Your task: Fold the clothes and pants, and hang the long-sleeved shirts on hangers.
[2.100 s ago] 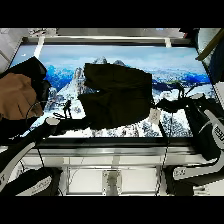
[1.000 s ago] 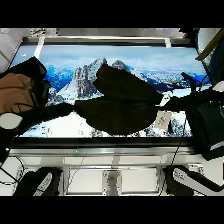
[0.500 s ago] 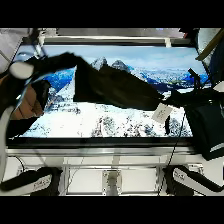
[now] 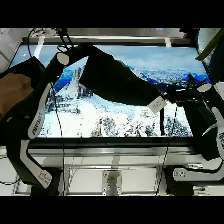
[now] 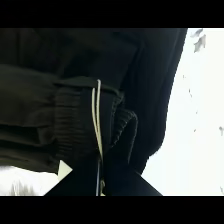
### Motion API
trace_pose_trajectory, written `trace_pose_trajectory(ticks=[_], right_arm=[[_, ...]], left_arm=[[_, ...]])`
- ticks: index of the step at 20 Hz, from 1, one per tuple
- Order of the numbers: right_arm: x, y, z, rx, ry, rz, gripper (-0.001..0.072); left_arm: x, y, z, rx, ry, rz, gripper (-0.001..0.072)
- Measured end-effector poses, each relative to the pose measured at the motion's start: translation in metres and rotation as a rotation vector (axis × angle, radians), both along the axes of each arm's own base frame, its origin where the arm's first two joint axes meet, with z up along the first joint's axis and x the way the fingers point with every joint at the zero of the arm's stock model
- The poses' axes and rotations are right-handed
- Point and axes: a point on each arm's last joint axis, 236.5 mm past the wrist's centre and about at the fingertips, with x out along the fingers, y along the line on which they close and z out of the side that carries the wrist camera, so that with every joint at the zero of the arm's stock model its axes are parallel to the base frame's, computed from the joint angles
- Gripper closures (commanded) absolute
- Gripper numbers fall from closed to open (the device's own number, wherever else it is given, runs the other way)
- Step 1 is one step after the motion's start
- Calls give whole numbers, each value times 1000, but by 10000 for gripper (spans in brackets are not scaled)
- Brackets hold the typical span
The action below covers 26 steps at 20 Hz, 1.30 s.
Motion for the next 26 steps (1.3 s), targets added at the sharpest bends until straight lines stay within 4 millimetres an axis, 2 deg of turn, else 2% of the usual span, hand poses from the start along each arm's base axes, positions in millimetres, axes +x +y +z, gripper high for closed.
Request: trace_pose_trajectory(ticks=[2, 5, 6, 7, 8, 9, 12, 16, 18, 20, 22, 26], right_arm=[[12, -10, -12, -18, -15, -46, 702], [31, -24, -15, -43, -72, -119, 699], [36, -29, -14, -51, -92, -139, 615], [42, -34, -13, -63, -113, -160, 390], [45, -38, -13, -75, -128, -173, 198], [48, -41, -11, -85, -142, -178, 157], [51, -45, -9, -105, -157, -163, 158], [45, -42, 3, -118, -126, -70, 157], [43, -37, 17, -121, -125, -6, 158], [40, -29, 30, -120, -122, 56, 158], [34, -18, 39, -100, -107, 112, 158], [17, 16, 39, 2, -50, 223, 158]], left_arm=[[12, 3, -18, 4, -4, 32, 701], [24, 6, -37, 6, -17, 72, 683], [27, 6, -40, 7, -24, 82, 562], [28, 7, -42, 7, -29, 91, 303], [29, 6, -42, 5, -36, 96, 90], [29, 2, -42, 2, -36, 92, 75], [25, -3, -26, -1, -64, 85, 76], [4, -15, 24, 34, -118, 14, 76], [-13, -23, 50, 76, -142, -49, 76], [-32, -31, 72, 115, -158, -115, 76], [-49, -37, 85, 140, -158, -172, 76], [-72, -48, 87, 174, -126, -260, 77]])
